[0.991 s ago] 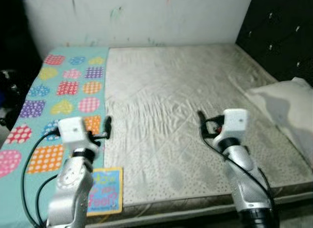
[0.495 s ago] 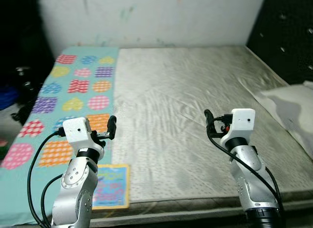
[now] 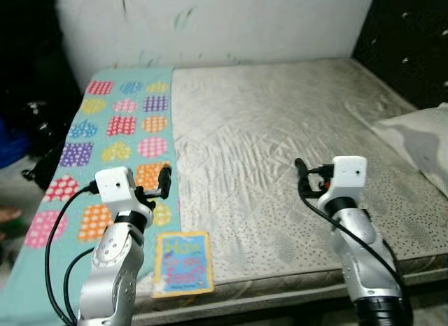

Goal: Clean up the room

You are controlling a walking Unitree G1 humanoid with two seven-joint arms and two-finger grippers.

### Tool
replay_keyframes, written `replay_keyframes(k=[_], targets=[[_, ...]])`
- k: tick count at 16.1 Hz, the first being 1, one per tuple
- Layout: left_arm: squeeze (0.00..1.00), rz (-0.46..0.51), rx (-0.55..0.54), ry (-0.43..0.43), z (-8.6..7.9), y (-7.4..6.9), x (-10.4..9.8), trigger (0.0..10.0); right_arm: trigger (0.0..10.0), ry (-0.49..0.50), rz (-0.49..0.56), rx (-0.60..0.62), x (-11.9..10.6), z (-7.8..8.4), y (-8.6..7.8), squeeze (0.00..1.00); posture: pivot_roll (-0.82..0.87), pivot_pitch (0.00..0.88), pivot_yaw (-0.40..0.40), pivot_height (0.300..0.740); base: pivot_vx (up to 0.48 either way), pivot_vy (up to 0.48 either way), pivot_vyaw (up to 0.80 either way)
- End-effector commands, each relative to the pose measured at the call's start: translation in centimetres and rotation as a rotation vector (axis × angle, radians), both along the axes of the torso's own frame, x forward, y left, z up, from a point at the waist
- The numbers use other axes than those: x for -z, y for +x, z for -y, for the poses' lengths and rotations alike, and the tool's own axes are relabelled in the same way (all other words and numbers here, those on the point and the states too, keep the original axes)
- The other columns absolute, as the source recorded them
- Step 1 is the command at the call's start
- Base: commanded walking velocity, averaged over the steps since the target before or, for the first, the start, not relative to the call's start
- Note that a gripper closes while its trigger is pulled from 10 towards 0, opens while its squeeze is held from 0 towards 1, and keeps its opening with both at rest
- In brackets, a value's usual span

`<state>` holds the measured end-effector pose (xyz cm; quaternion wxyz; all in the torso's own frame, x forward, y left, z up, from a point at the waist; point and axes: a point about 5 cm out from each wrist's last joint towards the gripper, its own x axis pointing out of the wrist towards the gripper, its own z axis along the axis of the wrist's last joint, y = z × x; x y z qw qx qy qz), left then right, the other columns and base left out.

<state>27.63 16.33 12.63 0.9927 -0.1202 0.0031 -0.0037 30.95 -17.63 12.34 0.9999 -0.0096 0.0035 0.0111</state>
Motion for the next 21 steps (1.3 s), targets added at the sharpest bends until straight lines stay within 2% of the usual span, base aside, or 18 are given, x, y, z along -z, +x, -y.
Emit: replay_keyframes(k=[1,4,6,7,8,10,12,13,14,15,17,19,21], targets=[[0.00,-0.014,-0.023,0.019,-0.5,-0.1,0.2,10.0,10.0,0.010,0.020,-0.030,-0.6,-1.0,0.2,0.00,-0.05,0.057,-0.002,0.740,0.000,0.000,0.00],[0.00,-0.012,-0.028,0.028,-0.5,-0.1,0.1,10.0,10.0,0.009,0.017,-0.040,-0.6,-1.0,0.3,0.00,-0.05,0.055,-0.009,0.740,0.000,0.000,0.00],[0.00,0.009,0.071,0.160,-0.5,0.1,-0.2,10.0,10.0,-0.099,0.012,-0.054,-0.6,-1.4,0.7,0.00,-0.06,0.052,-0.022,0.740,0.000,0.000,0.00],[0.00,-0.010,0.144,0.206,-0.7,0.1,-0.1,10.0,10.0,-0.140,0.031,-0.048,-1.0,-1.3,1.0,0.00,-0.06,0.055,-0.024,0.740,0.000,0.000,0.00],[0.00,-0.024,0.177,0.227,-0.8,0.2,0.0,10.0,10.0,-0.165,0.033,-0.044,-1.1,-1.2,1.1,0.00,-0.06,0.060,-0.025,0.740,0.000,0.000,0.00],[0.00,0.001,0.217,0.277,-0.9,0.8,-0.5,10.0,10.0,-0.148,0.022,-0.010,-1.4,-0.7,1.5,0.00,-0.06,0.064,-0.027,0.740,0.000,0.000,0.00],[0.00,0.031,0.211,0.267,-0.5,0.9,-1.0,10.0,10.0,-0.199,0.056,-0.039,-1.7,-0.5,1.2,0.00,-0.07,0.070,-0.028,0.740,0.000,0.000,0.00],[0.00,0.046,0.229,0.267,0.1,0.0,-0.7,10.0,10.0,-0.142,0.039,-0.033,-1.5,-0.5,1.0,0.00,-0.08,0.071,-0.032,0.740,0.000,0.000,0.00],[0.00,0.056,0.238,0.276,0.3,-0.4,-0.5,10.0,10.0,-0.159,0.034,-0.032,-1.5,-0.4,1.0,0.00,-0.08,0.071,-0.032,0.740,0.000,0.000,0.00],[0.00,0.011,0.222,0.225,0.7,-1.4,0.5,10.0,10.0,-0.171,0.041,-0.033,-1.5,-0.6,0.9,0.00,-0.08,0.075,-0.037,0.740,0.000,0.000,0.00],[0.00,0.042,0.231,0.230,1.0,-2.0,0.4,10.0,10.0,-0.111,0.001,-0.072,-1.2,-0.9,0.7,0.00,-0.08,0.080,-0.037,0.740,0.000,0.000,0.00],[0.00,0.016,0.059,0.116,-0.8,-1.8,0.5,10.0,10.0,-0.057,0.004,-0.092,-1.1,-1.2,0.2,0.00,-0.07,0.091,-0.039,0.740,0.000,0.000,0.00],[0.00,0.008,0.021,0.110,-1.1,-2.3,0.6,10.0,10.0,-0.039,-0.001,-0.095,-0.9,-1.4,-0.1,0.00,-0.06,0.102,-0.039,0.740,0.000,0.000,0.00]])
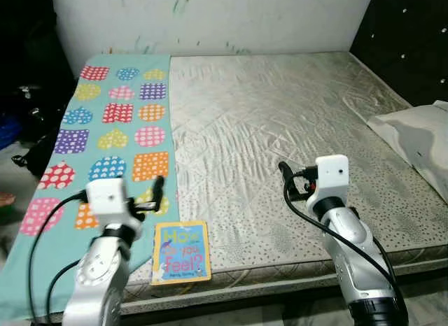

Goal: Clean up the room

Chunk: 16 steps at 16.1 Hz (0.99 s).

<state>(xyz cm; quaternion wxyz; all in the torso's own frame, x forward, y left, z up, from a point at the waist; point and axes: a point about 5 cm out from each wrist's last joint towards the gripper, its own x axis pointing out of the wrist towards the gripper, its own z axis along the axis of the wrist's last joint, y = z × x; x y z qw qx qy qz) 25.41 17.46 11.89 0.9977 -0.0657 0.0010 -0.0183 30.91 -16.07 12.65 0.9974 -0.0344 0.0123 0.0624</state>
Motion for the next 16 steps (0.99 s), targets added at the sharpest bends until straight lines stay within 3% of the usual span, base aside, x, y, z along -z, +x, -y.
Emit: replay_keyframes(k=[1,10,16], targets=[[0.00,-0.001,0.000,0.000,0.02,-0.22,-0.17,10.0,10.0,0.015,0.015,0.003,-0.58,0.03,-0.12,0.00,-0.06,0.106,-0.037,0.740,0.000,0.000,0.00],[0.00,-0.027,0.026,-0.019,0.05,-0.29,-0.23,10.0,10.0,0.052,-0.001,-0.004,-0.61,-0.03,-0.39,0.00,-0.06,0.133,-0.020,0.740,0.000,0.310,0.00],[0.00,-0.029,0.021,-0.013,0.09,-0.18,-0.28,10.0,10.0,0.051,0.003,-0.009,-0.72,-0.07,-0.34,0.00,-0.06,0.132,-0.022,0.740,0.000,0.000,0.00]])
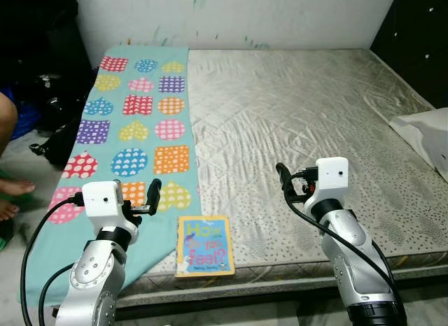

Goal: Clean up the room

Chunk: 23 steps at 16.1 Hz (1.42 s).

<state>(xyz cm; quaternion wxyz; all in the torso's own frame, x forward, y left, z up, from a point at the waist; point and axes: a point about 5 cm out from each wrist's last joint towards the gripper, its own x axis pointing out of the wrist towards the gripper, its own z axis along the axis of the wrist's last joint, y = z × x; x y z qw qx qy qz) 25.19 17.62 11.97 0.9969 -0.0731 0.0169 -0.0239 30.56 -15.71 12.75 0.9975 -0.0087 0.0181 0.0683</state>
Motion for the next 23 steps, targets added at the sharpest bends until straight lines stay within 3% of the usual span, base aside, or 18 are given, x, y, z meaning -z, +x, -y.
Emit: replay_keyframes(k=[1,5,14,23], targets=[[0.00,0.001,0.005,-0.001,0.29,0.02,-0.20,10.0,10.0,0.001,0.017,0.002,-0.62,0.33,0.00,0.00,-0.06,0.133,-0.024,0.740,0.000,0.000,0.00],[0.00,-0.006,-0.006,-0.023,0.25,-0.05,-0.12,10.0,10.0,0.001,0.014,-0.004,-0.55,0.28,-0.06,0.00,-0.06,0.137,-0.026,0.740,0.000,0.000,0.00],[0.00,-0.013,-0.006,-0.023,0.26,0.00,-0.01,10.0,10.0,-0.002,0.013,-0.014,-0.54,0.18,-0.03,0.00,-0.06,0.131,-0.026,0.740,0.000,0.480,0.00],[0.00,-0.014,-0.020,-0.033,0.05,0.08,0.06,10.0,10.0,-0.004,0.018,-0.015,-0.64,0.11,0.14,0.00,-0.06,0.128,-0.028,0.740,0.000,0.000,0.00]])
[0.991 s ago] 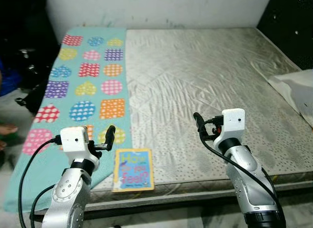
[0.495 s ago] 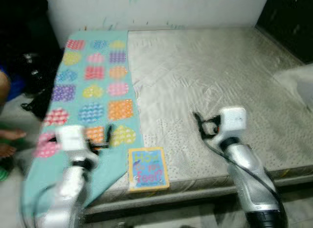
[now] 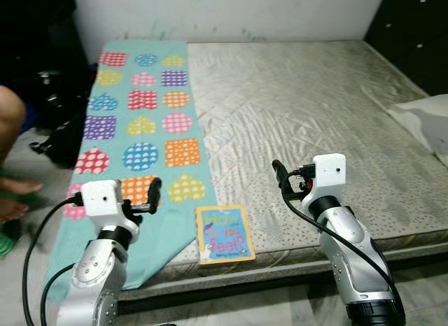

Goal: Clean up the room

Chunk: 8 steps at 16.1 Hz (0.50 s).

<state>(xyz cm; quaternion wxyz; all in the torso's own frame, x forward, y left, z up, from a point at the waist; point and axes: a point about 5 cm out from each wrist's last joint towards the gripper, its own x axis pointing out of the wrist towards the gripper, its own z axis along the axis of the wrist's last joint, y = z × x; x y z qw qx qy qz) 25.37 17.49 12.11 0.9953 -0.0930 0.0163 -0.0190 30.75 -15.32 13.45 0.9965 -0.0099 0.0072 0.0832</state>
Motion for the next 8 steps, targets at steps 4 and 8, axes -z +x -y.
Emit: replay_keyframes(k=[4,8], targets=[[0.00,-0.015,-0.013,0.009,-0.1,-0.2,0.0,10.0,10.0,-0.001,0.001,0.010,-0.2,0.5,-0.1,0.00,-0.06,0.147,-0.027,0.740,0.000,0.000,0.00],[0.00,0.014,-0.055,0.038,-0.8,-0.5,-0.9,10.0,10.0,0.002,-0.005,0.003,-0.3,0.6,-0.8,0.00,-0.05,0.199,-0.025,0.740,0.000,0.000,0.00]])
